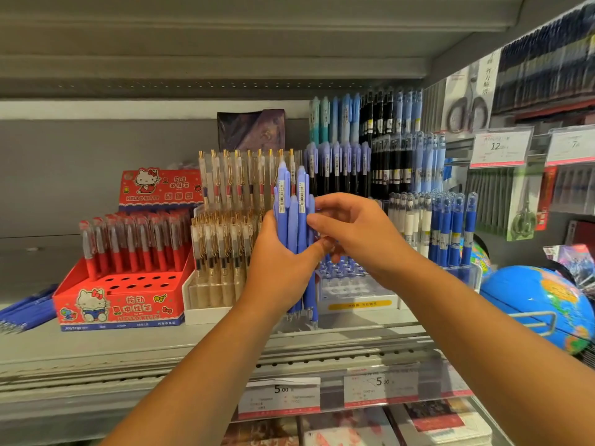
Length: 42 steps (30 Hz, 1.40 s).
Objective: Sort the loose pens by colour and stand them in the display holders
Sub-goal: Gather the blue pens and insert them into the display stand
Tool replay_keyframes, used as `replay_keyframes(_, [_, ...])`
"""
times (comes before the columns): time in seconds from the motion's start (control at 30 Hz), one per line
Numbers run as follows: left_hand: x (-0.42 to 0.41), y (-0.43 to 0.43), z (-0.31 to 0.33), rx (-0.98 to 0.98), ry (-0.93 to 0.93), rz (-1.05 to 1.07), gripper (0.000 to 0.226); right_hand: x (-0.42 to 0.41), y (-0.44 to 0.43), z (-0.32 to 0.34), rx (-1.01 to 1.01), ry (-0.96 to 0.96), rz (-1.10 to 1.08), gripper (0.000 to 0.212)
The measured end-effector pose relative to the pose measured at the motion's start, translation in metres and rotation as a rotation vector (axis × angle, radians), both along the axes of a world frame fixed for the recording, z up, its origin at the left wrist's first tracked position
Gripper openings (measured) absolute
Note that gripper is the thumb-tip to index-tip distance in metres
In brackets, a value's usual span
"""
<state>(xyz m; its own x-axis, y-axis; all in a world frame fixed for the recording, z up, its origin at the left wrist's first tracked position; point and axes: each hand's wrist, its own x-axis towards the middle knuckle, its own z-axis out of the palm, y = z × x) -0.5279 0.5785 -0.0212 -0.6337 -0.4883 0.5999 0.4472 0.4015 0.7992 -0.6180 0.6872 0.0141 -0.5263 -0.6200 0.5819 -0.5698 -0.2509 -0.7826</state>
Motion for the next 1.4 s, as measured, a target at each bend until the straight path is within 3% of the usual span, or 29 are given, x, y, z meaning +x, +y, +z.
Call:
replay_keyframes(0.2, [0.001,0.001,0.001,-0.023,-0.009,-0.008,0.055,-0.002,-0.005,-0.002,-0.036,-0.153,0.02,0.018])
replay_keyframes(0.37, [0.004,0.001,0.002,-0.006,0.006,0.08,0.078,-0.004,-0.003,-0.003,-0.162,-0.311,0.077,0.012])
replay_keyframes(0.5, [0.001,-0.001,0.003,0.03,0.062,0.136,0.07,-0.01,0.001,0.003,-0.306,-0.389,0.045,0.017])
replay_keyframes(0.73, [-0.003,-0.005,-0.001,0.068,0.079,0.126,0.058,-0.024,-0.007,-0.002,-0.394,-0.09,-0.296,0.022])
replay_keyframes(0.87, [-0.002,-0.004,0.001,0.052,0.062,0.123,0.055,-0.03,-0.014,-0.001,-0.312,0.128,-0.442,0.023])
replay_keyframes(1.1, [-0.003,-0.006,0.0,0.042,0.06,0.139,0.047,-0.036,-0.024,-0.012,-0.077,0.329,-0.496,0.027])
replay_keyframes(1.23, [-0.003,-0.004,0.0,0.034,0.055,0.135,0.069,-0.038,-0.025,-0.017,0.07,0.352,-0.42,0.025])
replay_keyframes(1.4, [-0.003,-0.002,0.0,0.027,0.061,0.128,0.068,-0.039,-0.02,-0.018,0.131,0.395,-0.436,0.029])
